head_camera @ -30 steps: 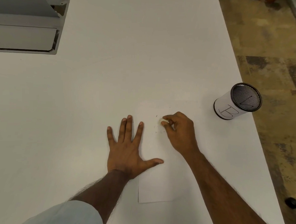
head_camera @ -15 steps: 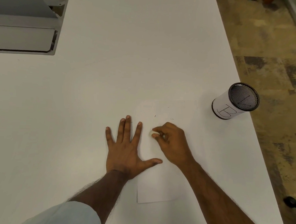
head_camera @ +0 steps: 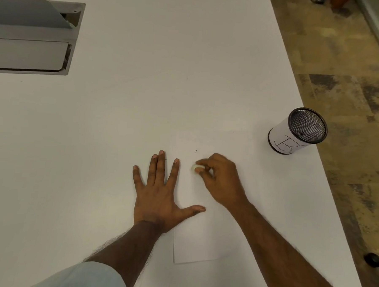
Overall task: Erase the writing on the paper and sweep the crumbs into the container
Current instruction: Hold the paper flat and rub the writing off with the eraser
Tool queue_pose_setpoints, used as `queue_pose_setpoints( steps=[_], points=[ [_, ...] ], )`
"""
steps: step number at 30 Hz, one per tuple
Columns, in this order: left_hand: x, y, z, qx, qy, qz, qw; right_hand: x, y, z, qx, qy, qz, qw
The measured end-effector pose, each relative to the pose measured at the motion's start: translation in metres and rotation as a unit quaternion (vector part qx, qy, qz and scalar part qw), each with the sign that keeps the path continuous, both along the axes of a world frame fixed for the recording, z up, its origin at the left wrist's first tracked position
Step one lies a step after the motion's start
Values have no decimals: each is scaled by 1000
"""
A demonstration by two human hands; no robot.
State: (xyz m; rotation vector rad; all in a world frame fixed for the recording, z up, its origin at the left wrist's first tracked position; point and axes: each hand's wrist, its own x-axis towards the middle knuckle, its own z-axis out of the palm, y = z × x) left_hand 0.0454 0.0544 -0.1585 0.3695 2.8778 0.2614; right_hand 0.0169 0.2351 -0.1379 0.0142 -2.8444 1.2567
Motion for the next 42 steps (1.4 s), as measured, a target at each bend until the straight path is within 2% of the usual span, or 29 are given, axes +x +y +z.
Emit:
queue_pose_setpoints(
  steps=[4, 10, 16, 22, 25, 28, 34, 40, 42],
  points=[
    [-1, 0, 0, -7, 0, 1, 1000, -28, 11, -4, 13, 26, -78, 997],
    [-1, 1, -1, -3, -5, 4, 1000, 4, -6, 1, 5, -7, 3, 1000],
    [-1, 1, -2, -3, -2, 4, 1000, -26, -1, -5, 8, 19, -68, 997],
    [0, 1, 0, -3, -4, 0, 1000, 3, -4, 2, 5, -24, 8, 1000],
    [0, 1, 1, -12, -11, 1, 1000, -17, 7, 0, 13, 14, -50, 999],
    [-1, 1, 2, -18, -9, 3, 1000, -32, 15, -2, 21, 10, -96, 995],
    [0, 1, 2, -3, -8, 2, 1000, 10, 1, 5, -6, -32, 4, 999],
    [-1, 0, 1, -9, -7, 2, 1000, -19, 10, -2, 11, 33, -84, 996],
    [-1, 0, 1, -7, -5, 3, 1000, -11, 6, -1, 0, 30, -72, 997]
  ],
)
